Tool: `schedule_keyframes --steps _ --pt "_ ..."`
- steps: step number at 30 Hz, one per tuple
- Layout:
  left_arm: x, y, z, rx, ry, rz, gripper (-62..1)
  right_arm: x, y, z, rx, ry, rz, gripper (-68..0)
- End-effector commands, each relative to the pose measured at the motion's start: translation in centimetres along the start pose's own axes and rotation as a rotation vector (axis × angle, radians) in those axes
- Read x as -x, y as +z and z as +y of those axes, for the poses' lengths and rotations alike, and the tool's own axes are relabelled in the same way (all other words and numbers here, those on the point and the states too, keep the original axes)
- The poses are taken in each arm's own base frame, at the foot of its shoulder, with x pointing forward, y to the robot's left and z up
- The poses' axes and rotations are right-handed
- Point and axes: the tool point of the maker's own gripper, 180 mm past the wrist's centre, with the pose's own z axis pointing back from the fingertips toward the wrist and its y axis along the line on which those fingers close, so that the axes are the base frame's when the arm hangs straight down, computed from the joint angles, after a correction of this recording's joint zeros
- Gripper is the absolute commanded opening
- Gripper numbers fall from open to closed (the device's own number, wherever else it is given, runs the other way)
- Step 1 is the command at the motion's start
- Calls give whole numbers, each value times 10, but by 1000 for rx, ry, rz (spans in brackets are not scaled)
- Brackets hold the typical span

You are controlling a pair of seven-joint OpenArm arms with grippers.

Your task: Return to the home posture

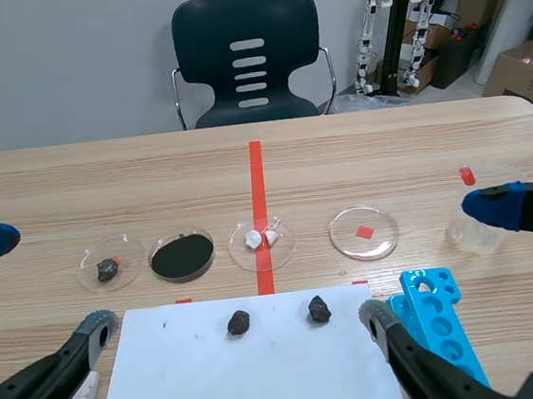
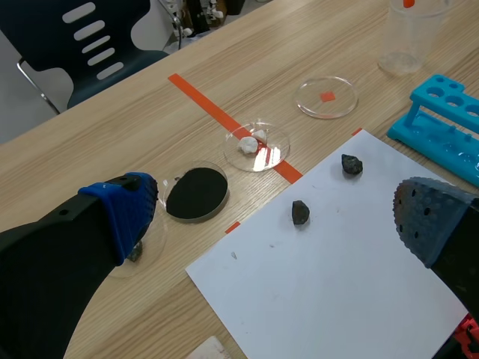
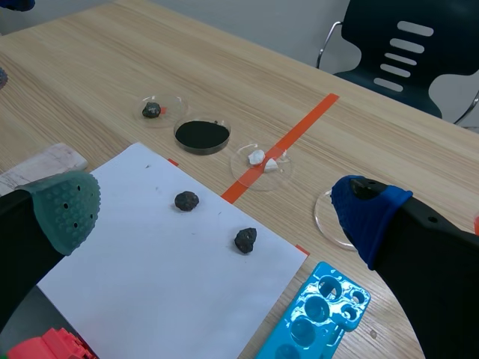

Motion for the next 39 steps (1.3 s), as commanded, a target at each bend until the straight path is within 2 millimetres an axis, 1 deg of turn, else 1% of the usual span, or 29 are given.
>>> schedule_keyframes --steps 1,14,20,39 --pt "-2 1 -2 -1 17 -13 14 -10 -1 -2 1 10 -33 -23" --pt "-1 1 -2 -1 17 -9 14 -9 -1 -2 1 10 -27 -23" --pt "-1 1 -2 -1 17 -9 14 -2 -1 -2 1 10 10 -23" --pt "-1 1 -2 -1 17 -9 14 -4 -1 -2 1 10 -2 -23"
